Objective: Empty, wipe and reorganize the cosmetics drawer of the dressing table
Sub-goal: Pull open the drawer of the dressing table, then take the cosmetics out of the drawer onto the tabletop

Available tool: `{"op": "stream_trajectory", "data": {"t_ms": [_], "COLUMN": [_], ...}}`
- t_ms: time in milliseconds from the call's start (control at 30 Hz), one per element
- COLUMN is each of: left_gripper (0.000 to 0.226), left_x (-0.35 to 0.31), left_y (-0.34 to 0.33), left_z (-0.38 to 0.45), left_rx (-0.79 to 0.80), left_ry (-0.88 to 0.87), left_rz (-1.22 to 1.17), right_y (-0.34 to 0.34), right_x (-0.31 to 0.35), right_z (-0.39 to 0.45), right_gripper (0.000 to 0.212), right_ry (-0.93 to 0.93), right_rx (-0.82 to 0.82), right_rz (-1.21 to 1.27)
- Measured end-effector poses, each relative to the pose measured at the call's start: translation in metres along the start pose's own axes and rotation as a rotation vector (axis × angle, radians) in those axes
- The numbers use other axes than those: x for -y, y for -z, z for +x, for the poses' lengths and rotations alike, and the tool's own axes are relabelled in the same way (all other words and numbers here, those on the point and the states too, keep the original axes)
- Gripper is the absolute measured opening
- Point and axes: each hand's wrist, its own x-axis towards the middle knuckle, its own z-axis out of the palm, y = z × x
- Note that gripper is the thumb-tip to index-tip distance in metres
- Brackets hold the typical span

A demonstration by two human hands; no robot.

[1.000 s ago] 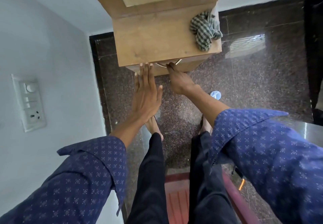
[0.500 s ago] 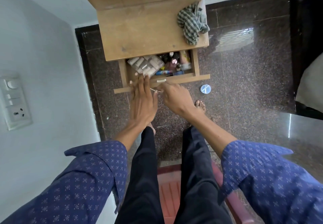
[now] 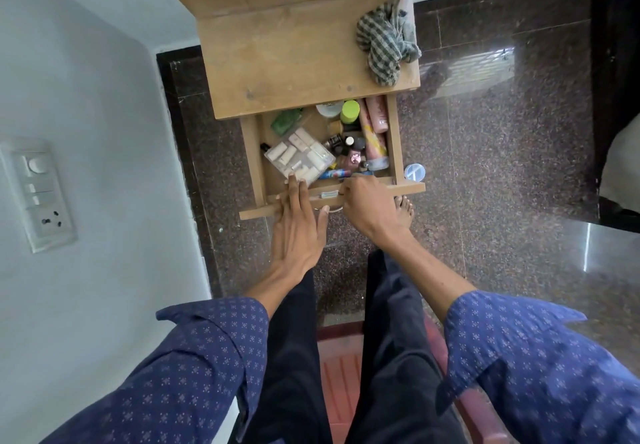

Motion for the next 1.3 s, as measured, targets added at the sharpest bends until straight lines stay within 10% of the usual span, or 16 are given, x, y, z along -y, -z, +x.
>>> {"op": "stream_trajectory", "data": {"t_ms": [333,600,900,1300], "left_gripper": [0.07,0.066,0.049,0.05], "left_x": [-0.015,0.006,0.023,0.027], "left_y": [0.004,0.004,0.008,-0.039], "left_z": [-0.009,0.022,0.06,0.056], "left_rx": [0.037,-0.116,-0.087,-0.487], "left_ry": [0.122,0.345,0.542,0.375], "left_rz": [-0.038,-0.262,-0.382,-0.429], "right_y": [-0.009,-0.015,-0.034,-0.075], "right_x": [0.008,0.028,0.043,0.018], "right_z": [-0.003,-0.001,0.032,0.041], "right_gripper": [0.008,0.005,0.041,0.027], "right_ry": [-0.139,-0.047,-0.045,0.139], "right_rx": [0.133,-0.067,0.04,-0.335], "right_rz": [-0.066,0.011,0.064,0.222]}}
